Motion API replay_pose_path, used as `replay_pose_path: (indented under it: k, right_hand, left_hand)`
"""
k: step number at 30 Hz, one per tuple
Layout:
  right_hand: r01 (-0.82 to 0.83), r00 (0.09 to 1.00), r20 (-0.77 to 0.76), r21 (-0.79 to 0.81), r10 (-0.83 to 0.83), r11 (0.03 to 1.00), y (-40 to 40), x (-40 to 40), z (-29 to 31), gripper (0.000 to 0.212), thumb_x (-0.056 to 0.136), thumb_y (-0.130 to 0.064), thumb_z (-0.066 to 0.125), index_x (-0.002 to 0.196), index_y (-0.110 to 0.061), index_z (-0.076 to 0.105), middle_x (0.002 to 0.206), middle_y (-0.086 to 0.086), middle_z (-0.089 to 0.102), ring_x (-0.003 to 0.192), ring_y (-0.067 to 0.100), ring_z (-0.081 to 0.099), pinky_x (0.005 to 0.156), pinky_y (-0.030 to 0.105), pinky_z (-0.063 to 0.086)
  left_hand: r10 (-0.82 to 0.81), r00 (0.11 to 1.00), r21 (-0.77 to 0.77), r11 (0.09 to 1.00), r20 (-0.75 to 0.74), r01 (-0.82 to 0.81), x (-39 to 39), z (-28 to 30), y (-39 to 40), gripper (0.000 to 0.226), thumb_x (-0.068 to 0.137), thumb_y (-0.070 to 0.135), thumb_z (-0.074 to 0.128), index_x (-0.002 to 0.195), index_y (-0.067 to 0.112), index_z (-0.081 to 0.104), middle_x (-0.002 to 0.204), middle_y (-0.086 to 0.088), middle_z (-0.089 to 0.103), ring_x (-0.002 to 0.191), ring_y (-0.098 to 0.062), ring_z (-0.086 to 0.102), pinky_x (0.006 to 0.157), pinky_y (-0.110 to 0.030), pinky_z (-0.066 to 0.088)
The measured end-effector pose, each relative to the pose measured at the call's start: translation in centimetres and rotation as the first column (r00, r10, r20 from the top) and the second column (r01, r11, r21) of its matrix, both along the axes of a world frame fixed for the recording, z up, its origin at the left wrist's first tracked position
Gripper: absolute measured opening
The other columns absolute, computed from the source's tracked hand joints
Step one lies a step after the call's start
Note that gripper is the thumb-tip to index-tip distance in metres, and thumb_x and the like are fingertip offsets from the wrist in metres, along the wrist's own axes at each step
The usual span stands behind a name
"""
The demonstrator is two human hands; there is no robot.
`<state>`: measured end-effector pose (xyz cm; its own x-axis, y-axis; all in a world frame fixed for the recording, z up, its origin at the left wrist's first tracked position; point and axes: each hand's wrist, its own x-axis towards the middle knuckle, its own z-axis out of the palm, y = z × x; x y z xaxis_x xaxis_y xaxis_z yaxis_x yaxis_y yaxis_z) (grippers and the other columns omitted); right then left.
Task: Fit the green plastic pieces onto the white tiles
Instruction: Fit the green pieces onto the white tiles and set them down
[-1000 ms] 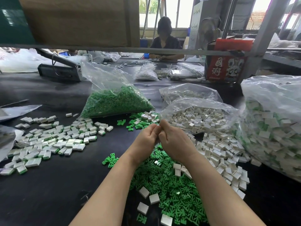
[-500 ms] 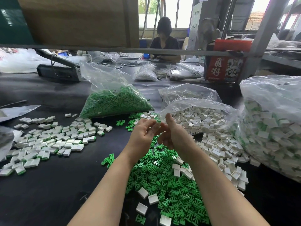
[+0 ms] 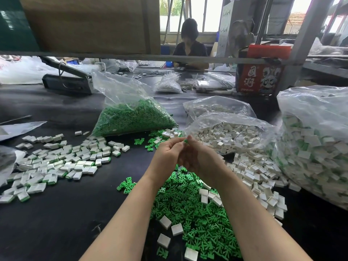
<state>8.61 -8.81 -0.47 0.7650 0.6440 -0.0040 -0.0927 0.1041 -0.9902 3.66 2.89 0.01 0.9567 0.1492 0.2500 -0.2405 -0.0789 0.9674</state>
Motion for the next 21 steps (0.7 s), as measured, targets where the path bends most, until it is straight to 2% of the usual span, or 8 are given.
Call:
replay_pose_path:
  k: [4, 11, 15, 19, 21]
  right_hand:
    - [0.003, 1.0, 0.024, -0.007, -0.003, 1.0, 0.0, 0.0, -0.1, 0.054, 0.102, -0.047, 0.033, 0.086, -0.004, 0.06, 0.068, 0.009, 0.059, 0.058, 0.016, 0.045, 0.053, 0.028, 0.028]
    - [0.036, 0.996, 0.083, -0.02, -0.034, 0.999, 0.1, -0.1, -0.2, 0.056, 0.102, -0.044, 0.037, 0.105, 0.007, 0.061, 0.071, 0.012, 0.059, 0.062, 0.019, 0.046, 0.054, 0.03, 0.028]
    - [0.065, 0.992, 0.11, -0.035, -0.06, 0.997, 0.0, -0.4, 0.0, 0.054, 0.104, -0.04, 0.037, 0.109, 0.009, 0.06, 0.074, 0.013, 0.06, 0.065, 0.021, 0.046, 0.055, 0.031, 0.027]
    - [0.068, 0.989, 0.138, -0.044, -0.061, 0.997, -0.1, -0.8, 0.4, 0.062, 0.102, -0.042, 0.037, 0.116, 0.015, 0.055, 0.078, 0.017, 0.061, 0.066, 0.023, 0.046, 0.054, 0.03, 0.028]
    - [0.069, 0.987, 0.146, -0.036, -0.063, 0.997, -0.2, -1.0, 0.6, 0.07, 0.098, -0.049, 0.039, 0.112, 0.018, 0.054, 0.08, 0.02, 0.059, 0.068, 0.026, 0.044, 0.055, 0.03, 0.027]
  left_hand:
    - [0.05, 0.998, -0.092, 0.994, -0.024, -0.052, 0.2, 0.1, -0.4, 0.031, 0.097, 0.002, 0.045, 0.083, 0.014, 0.071, 0.055, 0.006, 0.061, 0.044, -0.007, 0.051, 0.045, -0.019, 0.043]
    - [0.131, 0.99, -0.158, 0.978, -0.055, -0.139, 0.5, -0.1, -0.6, 0.026, 0.095, 0.002, 0.045, 0.093, 0.005, 0.071, 0.052, 0.005, 0.061, 0.043, -0.009, 0.05, 0.045, -0.02, 0.039]
    - [0.14, 0.988, -0.228, 0.962, -0.062, -0.15, 0.5, -0.1, -0.8, 0.028, 0.095, 0.002, 0.045, 0.086, 0.004, 0.071, 0.048, 0.003, 0.058, 0.039, -0.011, 0.047, 0.042, -0.019, 0.038]
    - [0.163, 0.984, -0.271, 0.946, -0.077, -0.178, 0.7, -0.1, -1.1, 0.024, 0.093, 0.003, 0.05, 0.083, -0.002, 0.071, 0.047, -0.001, 0.054, 0.043, -0.019, 0.042, 0.047, -0.027, 0.036]
    - [0.158, 0.984, -0.279, 0.944, -0.08, -0.174, 0.7, -0.2, -1.2, 0.031, 0.093, 0.006, 0.052, 0.068, 0.009, 0.07, 0.046, 0.001, 0.05, 0.048, -0.019, 0.039, 0.051, -0.032, 0.035]
